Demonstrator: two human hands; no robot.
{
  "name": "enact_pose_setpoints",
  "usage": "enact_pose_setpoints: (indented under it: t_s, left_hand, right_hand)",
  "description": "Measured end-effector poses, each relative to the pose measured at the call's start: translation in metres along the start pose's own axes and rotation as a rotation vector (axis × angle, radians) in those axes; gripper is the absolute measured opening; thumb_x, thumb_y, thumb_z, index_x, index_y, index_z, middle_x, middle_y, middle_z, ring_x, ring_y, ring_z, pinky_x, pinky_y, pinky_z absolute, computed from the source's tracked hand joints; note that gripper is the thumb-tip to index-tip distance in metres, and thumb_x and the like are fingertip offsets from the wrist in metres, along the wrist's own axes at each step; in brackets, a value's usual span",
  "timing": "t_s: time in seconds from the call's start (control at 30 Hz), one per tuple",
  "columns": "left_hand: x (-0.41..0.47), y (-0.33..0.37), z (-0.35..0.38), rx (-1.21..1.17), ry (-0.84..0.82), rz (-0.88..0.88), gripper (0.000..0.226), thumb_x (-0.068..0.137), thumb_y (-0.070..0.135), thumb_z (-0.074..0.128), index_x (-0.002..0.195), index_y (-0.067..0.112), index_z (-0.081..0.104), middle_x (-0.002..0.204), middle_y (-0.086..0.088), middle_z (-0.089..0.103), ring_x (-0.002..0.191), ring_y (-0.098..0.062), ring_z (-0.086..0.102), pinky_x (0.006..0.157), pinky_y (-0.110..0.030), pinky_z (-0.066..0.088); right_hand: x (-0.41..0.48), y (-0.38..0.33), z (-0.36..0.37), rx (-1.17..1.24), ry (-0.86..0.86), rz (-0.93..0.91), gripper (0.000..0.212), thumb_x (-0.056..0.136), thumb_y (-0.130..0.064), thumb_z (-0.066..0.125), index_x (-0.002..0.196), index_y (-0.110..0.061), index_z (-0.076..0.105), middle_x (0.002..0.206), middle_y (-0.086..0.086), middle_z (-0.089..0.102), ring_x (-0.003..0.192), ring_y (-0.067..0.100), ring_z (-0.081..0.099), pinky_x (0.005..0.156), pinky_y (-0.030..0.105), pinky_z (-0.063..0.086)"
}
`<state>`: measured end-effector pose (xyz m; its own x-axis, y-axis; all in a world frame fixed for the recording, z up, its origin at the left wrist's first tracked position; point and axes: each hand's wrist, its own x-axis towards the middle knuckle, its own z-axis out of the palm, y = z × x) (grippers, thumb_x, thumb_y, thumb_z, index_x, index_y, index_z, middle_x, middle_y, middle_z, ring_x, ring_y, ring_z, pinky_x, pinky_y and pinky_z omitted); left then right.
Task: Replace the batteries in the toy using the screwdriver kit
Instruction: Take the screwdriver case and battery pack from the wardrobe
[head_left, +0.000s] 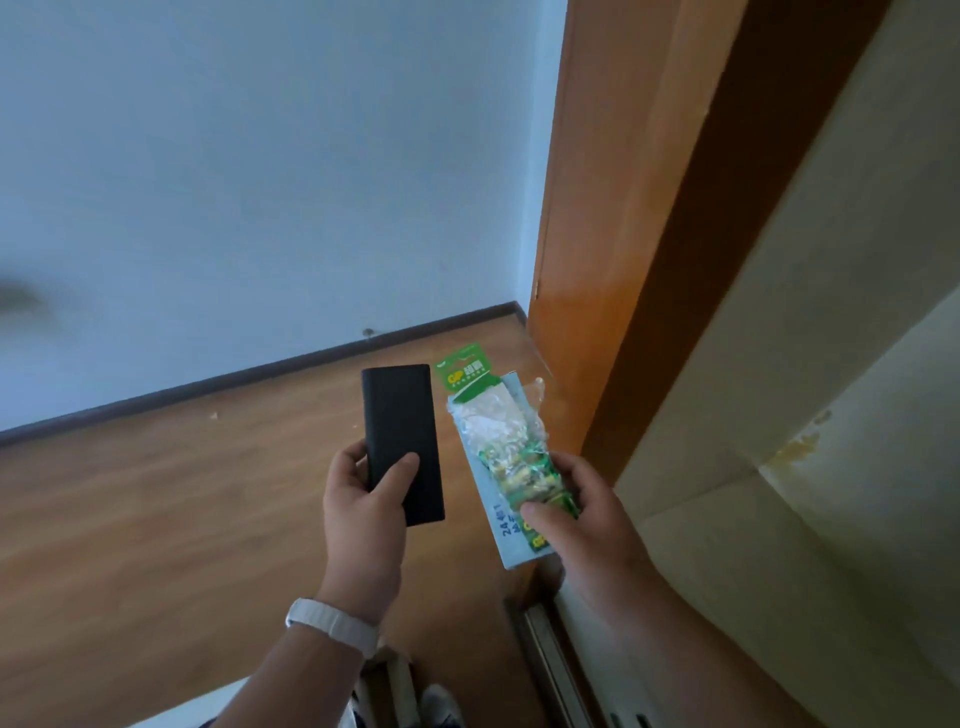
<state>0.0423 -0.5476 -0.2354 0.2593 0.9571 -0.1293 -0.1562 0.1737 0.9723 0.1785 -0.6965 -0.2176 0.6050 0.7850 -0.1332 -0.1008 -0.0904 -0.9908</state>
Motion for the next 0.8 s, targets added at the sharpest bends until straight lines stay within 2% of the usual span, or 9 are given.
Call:
enact_pose_setpoints:
  t_s: [0.07,0.17,0.23,0.33,0.43,0.53,0.67,0.8]
  left_hand:
    - [0.024,0.000,-0.006,-0.022,0.012,-0.002,0.027,0.090,0.004,0.071,0.109,0.021,0.062,0.089,0.003,0.077,0.075,-0.012,0.073,0.058,-0.025,0.057]
    - [0.059,0.001,-0.020,-0.040,0.036,0.003,0.027,0.090,0.001,0.070,0.108,0.020,0.061,0.086,0.007,0.078,0.072,-0.009,0.072,0.055,-0.021,0.055]
    - [0.082,0.002,-0.033,-0.048,0.057,0.003,0.028,0.089,0.003,0.072,0.107,0.022,0.062,0.087,0.007,0.077,0.074,-0.009,0.072,0.057,-0.021,0.055]
    - [0.110,0.013,-0.057,-0.067,0.103,0.003,0.035,0.078,0.018,0.078,0.109,0.025,0.062,0.091,0.004,0.077,0.078,-0.013,0.073,0.059,-0.024,0.057]
    - [0.131,0.024,-0.083,-0.065,0.152,0.009,0.046,0.070,0.030,0.078,0.112,0.024,0.062,0.094,0.004,0.077,0.082,-0.014,0.073,0.064,-0.033,0.059]
    - [0.142,0.034,-0.111,-0.091,0.232,0.023,0.061,0.061,0.039,0.080,0.117,0.022,0.062,0.097,0.004,0.076,0.085,-0.013,0.073,0.069,-0.035,0.058]
    - [0.149,0.047,-0.149,-0.123,0.349,0.051,0.045,0.069,0.030,0.076,0.112,0.026,0.061,0.092,0.010,0.076,0.082,-0.009,0.073,0.067,-0.030,0.058]
    - [0.153,0.063,-0.184,-0.171,0.475,0.078,0.042,0.072,0.026,0.073,0.112,0.025,0.061,0.090,0.011,0.076,0.082,-0.009,0.072,0.065,-0.028,0.058]
  right_hand:
    - [0.023,-0.003,0.016,-0.018,-0.004,0.020,0.041,0.065,-0.036,0.070,0.103,-0.049,0.063,0.099,-0.006,0.074,0.086,0.018,0.073,0.072,0.037,0.061]
    - [0.057,-0.008,0.045,-0.018,-0.012,0.032,0.038,0.066,-0.032,0.071,0.099,-0.048,0.064,0.096,-0.005,0.075,0.084,0.019,0.074,0.069,0.035,0.060]
    - [0.078,-0.010,0.064,-0.009,-0.032,0.037,0.037,0.070,-0.025,0.070,0.104,-0.040,0.065,0.096,-0.002,0.075,0.085,0.021,0.074,0.067,0.031,0.059]
    - [0.103,-0.018,0.093,-0.014,-0.068,0.037,0.039,0.077,-0.018,0.070,0.115,-0.024,0.062,0.098,0.000,0.075,0.087,0.021,0.074,0.068,0.030,0.059]
    - [0.124,-0.020,0.122,-0.052,-0.119,0.054,0.032,0.086,-0.009,0.069,0.113,-0.025,0.062,0.096,-0.004,0.075,0.086,0.016,0.074,0.068,0.028,0.060]
    - [0.142,-0.021,0.156,-0.053,-0.203,0.091,0.033,0.086,-0.015,0.069,0.114,-0.028,0.061,0.097,-0.004,0.075,0.087,0.014,0.073,0.066,0.023,0.057]
    - [0.167,-0.021,0.207,-0.030,-0.306,0.135,0.050,0.068,-0.028,0.072,0.117,-0.023,0.060,0.100,0.006,0.075,0.092,0.023,0.073,0.079,0.042,0.057]
    - [0.193,-0.026,0.257,-0.077,-0.457,0.112,0.053,0.063,-0.037,0.072,0.114,-0.027,0.061,0.097,0.003,0.075,0.090,0.022,0.073,0.079,0.044,0.057]
